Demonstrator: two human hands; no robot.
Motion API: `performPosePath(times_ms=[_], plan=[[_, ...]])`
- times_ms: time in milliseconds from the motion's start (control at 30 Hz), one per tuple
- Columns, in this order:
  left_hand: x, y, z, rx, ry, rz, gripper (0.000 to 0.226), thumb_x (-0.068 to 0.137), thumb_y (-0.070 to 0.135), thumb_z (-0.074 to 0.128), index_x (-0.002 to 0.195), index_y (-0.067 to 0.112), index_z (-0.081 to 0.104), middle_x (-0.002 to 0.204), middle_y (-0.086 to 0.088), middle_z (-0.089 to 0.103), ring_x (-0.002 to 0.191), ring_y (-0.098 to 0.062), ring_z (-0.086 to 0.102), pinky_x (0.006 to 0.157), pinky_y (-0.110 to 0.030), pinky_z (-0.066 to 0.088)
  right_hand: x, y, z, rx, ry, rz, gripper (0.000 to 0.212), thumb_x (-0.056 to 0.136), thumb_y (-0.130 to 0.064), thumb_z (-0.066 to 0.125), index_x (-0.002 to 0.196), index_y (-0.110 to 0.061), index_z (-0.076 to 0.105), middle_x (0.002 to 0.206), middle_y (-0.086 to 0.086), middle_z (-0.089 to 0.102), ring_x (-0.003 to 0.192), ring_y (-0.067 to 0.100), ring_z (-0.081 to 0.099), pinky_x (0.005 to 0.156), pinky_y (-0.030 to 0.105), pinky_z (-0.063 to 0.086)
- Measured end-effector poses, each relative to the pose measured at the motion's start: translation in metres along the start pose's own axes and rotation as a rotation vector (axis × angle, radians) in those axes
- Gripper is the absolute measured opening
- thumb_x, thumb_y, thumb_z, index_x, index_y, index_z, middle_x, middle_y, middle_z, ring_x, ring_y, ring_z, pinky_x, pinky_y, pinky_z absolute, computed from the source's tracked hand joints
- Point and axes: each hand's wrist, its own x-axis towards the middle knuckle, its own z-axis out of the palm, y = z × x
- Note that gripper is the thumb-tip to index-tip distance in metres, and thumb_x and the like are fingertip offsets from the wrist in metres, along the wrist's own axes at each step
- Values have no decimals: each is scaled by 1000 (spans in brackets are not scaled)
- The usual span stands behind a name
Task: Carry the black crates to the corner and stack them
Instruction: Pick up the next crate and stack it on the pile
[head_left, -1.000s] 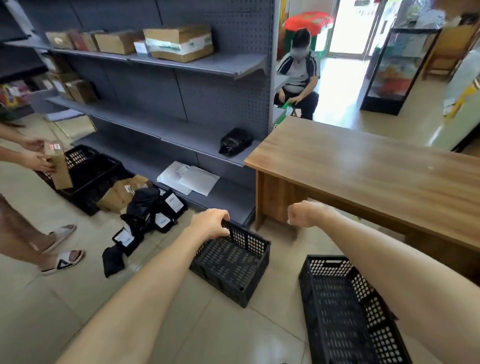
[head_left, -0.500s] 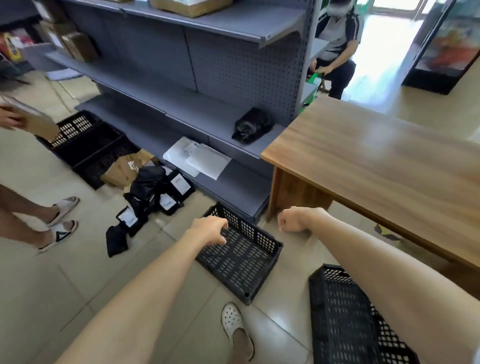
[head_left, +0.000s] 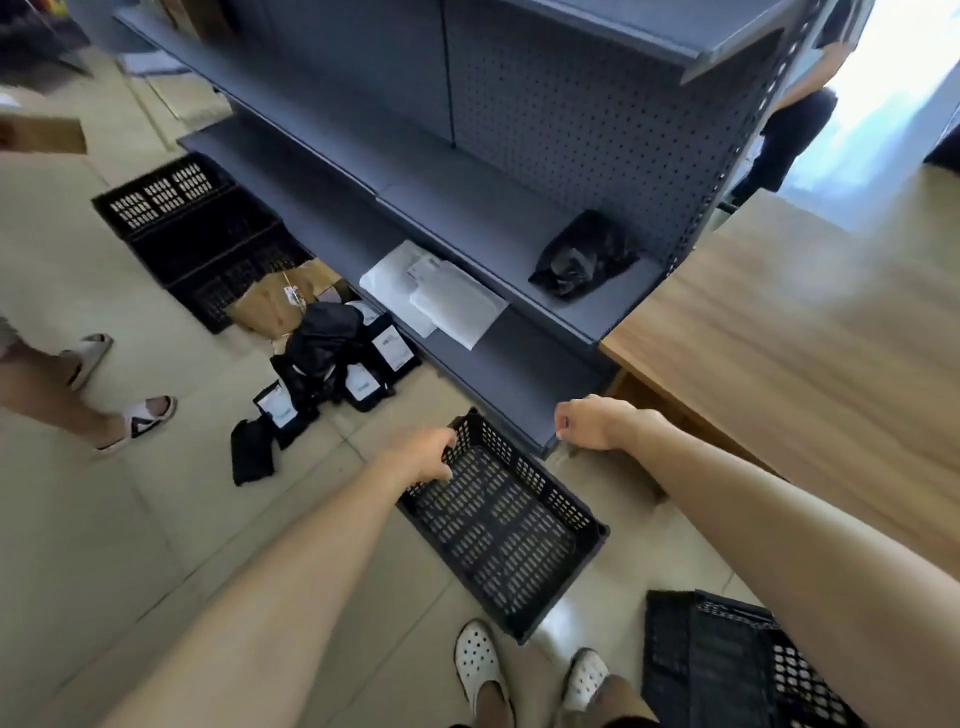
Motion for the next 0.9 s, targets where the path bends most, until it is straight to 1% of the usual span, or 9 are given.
performPosePath(times_ms=[67,133,233,333,433,533,600,767,900], plan=[[9,-6,7,1,-24,-31,51,87,35,64,135,28,49,133,2,57,115,-21,58,82,-34,47,23,4,7,-34,-65,-17,24,91,-32,44,106,-24,61,109,3,65,99,29,62,90,43,52],[16,-12,12,-26,-57,-80,51,87,36,64,135,29,49,131,1,57,114,-22,58,83,-35,50,43,9,8,-52,-105,-29,29,90,-30,39,107,-22,62,113,5,65,101,30,62,92,43,51],[25,-21,20,-66,-101,-181,52,87,36,64,136,28,48,132,-2,57,115,-24,58,85,-35,49,69,17,0,-99,-148,-59,31,92,-27,38,110,-20,63,113,4,64,103,30,62,91,39,51],[35,-22,27,-136,-107,-303,55,87,33,63,139,27,46,134,-3,56,119,-25,56,87,-33,46,102,27,-13,-138,-154,-114,28,91,-27,39,105,-20,63,109,2,67,97,29,64,90,43,52],[47,-7,35,-223,-109,-390,56,88,37,63,141,26,45,136,-4,53,121,-25,54,89,-32,45,133,37,-20,-161,-201,-181,26,89,-27,39,100,-21,63,108,3,68,93,28,65,89,46,53],[61,9,42,-352,-79,-464,57,87,41,65,139,29,45,136,-4,53,122,-25,54,94,-35,47,149,41,-19,-196,-245,-215,30,92,-26,41,111,-18,62,113,8,65,97,32,64,89,44,52],[70,15,51,-453,-50,-522,58,85,42,67,138,29,46,137,-4,54,122,-26,54,96,-36,46,162,42,-10,-226,-267,-230,31,95,-24,39,117,-16,60,118,11,63,102,34,62,90,43,51],[89,11,97,-579,-57,-638,55,85,43,67,135,31,48,136,-2,54,124,-24,53,96,-37,45,197,41,32,-252,-286,-258,28,98,-25,40,116,-17,60,117,9,63,102,30,62,82,38,47],[112,-8,139,-628,-100,-714,58,85,45,67,137,32,45,138,-1,52,126,-23,51,100,-38,44,235,52,67,-274,-289,-239,32,98,-30,40,124,-19,56,122,9,62,107,30,61,86,41,47]])
